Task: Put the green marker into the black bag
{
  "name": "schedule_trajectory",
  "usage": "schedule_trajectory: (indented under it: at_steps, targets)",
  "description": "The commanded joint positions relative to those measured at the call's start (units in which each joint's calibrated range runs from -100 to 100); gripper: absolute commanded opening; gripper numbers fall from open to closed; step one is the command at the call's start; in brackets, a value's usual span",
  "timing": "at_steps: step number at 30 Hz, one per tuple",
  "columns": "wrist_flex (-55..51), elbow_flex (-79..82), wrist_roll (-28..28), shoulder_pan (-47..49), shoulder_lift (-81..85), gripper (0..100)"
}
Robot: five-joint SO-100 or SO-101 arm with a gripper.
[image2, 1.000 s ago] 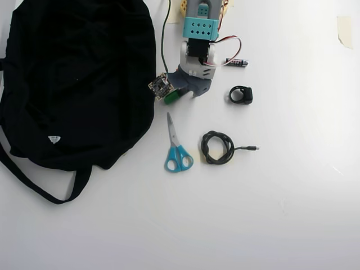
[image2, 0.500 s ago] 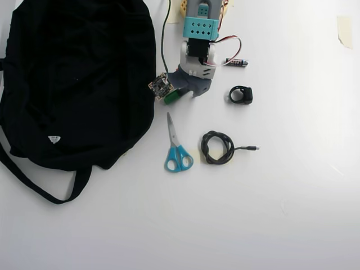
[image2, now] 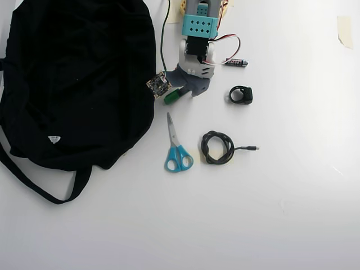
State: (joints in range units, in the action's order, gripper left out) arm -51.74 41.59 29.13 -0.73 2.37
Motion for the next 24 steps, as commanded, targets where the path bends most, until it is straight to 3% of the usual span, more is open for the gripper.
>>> schedule_trajectory:
  at_steps: [1, 24]
  targets:
    - [0.6, 0.0, -0.1, 0.8, -0.4, 18]
    - [-0.3, 1.6, 0.0, 2.8, -0.5, 17]
